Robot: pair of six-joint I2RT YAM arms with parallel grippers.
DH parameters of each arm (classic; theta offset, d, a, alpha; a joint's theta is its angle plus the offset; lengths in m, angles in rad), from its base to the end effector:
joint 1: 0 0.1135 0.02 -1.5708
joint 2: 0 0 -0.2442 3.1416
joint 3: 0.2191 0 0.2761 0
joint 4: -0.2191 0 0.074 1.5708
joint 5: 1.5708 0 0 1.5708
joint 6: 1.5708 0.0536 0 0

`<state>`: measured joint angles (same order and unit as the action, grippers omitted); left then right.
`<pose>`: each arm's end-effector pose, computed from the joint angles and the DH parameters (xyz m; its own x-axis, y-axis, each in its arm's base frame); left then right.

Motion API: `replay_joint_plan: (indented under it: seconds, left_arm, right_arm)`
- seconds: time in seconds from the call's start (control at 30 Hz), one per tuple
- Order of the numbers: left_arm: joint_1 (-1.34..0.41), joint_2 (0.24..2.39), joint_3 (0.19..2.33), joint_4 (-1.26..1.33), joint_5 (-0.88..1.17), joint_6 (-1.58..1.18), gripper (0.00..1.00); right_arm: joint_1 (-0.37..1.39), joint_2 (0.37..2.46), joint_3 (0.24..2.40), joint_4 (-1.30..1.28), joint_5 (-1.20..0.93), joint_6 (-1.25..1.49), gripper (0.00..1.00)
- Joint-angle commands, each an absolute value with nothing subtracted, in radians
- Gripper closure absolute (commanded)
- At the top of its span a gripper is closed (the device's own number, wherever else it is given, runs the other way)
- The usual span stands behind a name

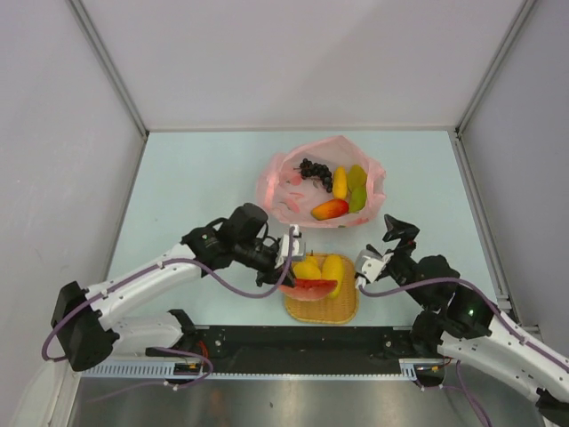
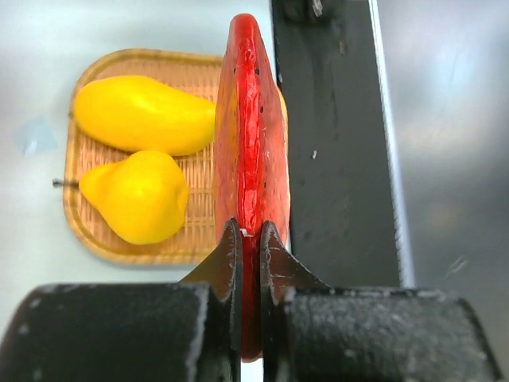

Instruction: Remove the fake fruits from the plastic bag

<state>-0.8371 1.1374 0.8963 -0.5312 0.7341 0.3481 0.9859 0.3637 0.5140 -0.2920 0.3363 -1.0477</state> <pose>0.1575 -0.2283 0.2496 -0.1415 0.5352 -0.8328 0.9798 -0.0445 -0.1951 0.1100 0.1341 0.2825 0.4866 -0.7463 -0.4542 -0.3706 0.2944 -0.8809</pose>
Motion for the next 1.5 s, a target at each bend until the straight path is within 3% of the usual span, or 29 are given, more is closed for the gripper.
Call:
replay_joint_plan:
  seconds: [0.0,0.17,0.7,0.87,1.03,1.47]
  left_arm:
    - [-0.897,1.178,0.896,-0.644,0.704,0.770,1.00]
    - [-0.928,1.247,0.874,-0.638,0.684,0.942,1.00]
    - [-0.985,1.388,0.818,-0.486,0.753,0.885,0.99]
    - [-0.985,1.405,0.842,-0.520,0.742,0.893,0.70]
    - [-0.983,1.384,0.857,-0.545,0.723,0.911,0.54]
    - [-0.979,1.228,0.937,-0.676,0.598,0.925,0.41]
  right_arm:
    - [0.856,0.367,0.531,-0.368,0.348,-0.888,0.04]
    - [0.790,0.376,0.531,-0.373,0.322,-0.858,0.04]
    - [0.761,0.374,0.446,-0.318,0.295,-0.873,0.05]
    - [0.761,0.373,0.430,-0.302,0.298,-0.870,0.05]
    - [0.761,0.383,0.433,-0.290,0.307,-0.890,0.04]
    - [0.778,0.439,0.472,-0.245,0.296,-0.913,0.04]
